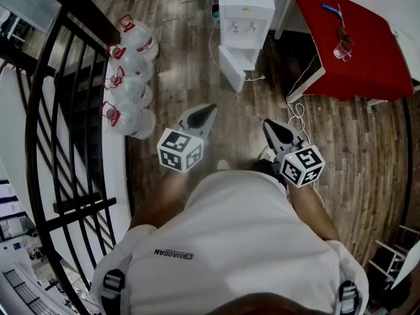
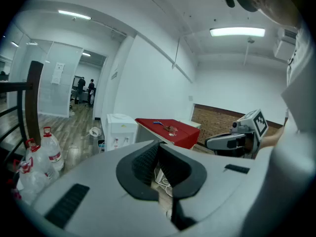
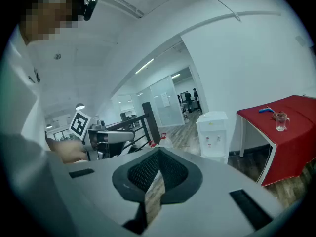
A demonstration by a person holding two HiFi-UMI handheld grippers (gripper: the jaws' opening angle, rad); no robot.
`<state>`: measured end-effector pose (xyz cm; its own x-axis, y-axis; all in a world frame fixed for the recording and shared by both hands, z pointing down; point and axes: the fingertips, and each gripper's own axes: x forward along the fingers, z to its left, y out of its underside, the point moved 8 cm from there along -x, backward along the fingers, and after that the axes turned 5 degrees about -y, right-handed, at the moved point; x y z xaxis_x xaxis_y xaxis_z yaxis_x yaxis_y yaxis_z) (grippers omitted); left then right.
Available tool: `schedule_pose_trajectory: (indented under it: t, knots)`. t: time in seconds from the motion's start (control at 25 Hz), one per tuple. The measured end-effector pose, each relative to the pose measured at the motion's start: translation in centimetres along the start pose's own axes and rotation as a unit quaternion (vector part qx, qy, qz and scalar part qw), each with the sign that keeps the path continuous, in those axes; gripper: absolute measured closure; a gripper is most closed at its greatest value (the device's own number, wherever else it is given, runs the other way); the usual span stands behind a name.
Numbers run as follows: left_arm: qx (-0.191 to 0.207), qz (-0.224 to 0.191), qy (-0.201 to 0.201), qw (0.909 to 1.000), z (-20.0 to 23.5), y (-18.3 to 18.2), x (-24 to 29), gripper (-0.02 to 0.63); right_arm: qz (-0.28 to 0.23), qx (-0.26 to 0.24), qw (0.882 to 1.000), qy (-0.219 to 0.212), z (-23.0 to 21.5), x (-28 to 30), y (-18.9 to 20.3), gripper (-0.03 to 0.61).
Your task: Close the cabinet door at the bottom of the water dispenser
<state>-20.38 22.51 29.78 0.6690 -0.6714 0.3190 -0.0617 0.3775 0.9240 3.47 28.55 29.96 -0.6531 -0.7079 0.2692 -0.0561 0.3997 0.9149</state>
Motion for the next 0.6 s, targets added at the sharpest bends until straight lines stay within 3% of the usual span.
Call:
schedule_pose_trajectory:
  t: [0.6]
  knots:
    - [-0.019,0.011,-0.007,0.9997,-0.13,0.48,0.13,0.617,-0.011,0.011,1.000,-0.015,0.14,-0.09,0.04,0.555]
